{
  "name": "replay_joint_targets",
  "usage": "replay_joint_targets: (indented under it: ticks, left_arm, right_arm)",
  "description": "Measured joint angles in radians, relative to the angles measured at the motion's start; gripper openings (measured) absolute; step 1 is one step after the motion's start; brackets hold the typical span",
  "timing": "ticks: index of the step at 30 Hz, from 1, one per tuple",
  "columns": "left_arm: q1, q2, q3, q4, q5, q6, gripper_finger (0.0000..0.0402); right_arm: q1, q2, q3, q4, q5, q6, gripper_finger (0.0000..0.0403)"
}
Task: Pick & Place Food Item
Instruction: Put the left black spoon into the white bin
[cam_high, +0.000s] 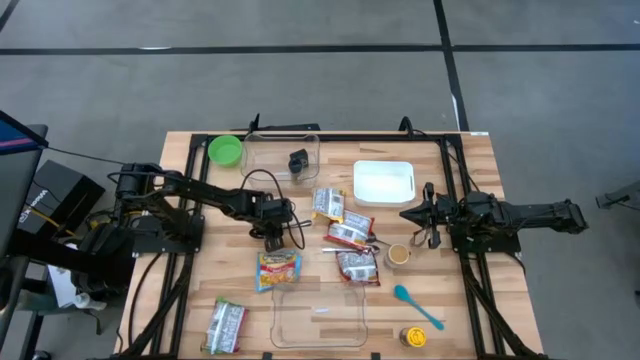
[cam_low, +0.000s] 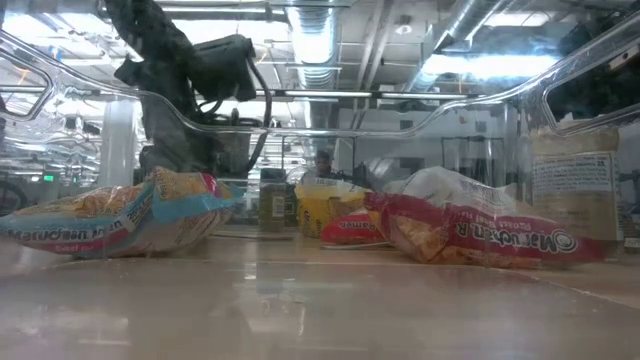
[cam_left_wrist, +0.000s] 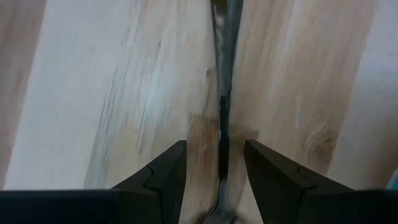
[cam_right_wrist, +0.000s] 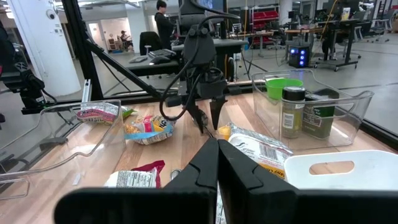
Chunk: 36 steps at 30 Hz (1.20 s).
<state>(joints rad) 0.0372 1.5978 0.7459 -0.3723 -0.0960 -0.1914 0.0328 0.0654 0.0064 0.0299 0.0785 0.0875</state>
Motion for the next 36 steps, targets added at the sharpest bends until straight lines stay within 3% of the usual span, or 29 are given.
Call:
replay_joint_targets:
  ticks: [13, 36]
  left_arm:
    - [-0.008, -0.004, -0.029, 0.047, -0.001, -0.001, 0.0150]
    - [-0.008, -0.001, -0.029, 0.062, -0.001, -0.030, 0.0041]
  right_arm:
    - [0.000, 0.000, 0.000, 0.000, 0.000, 0.000, 0.0000]
    - [0.000, 0.000, 0.000, 0.000, 0.000, 0.000, 0.0000]
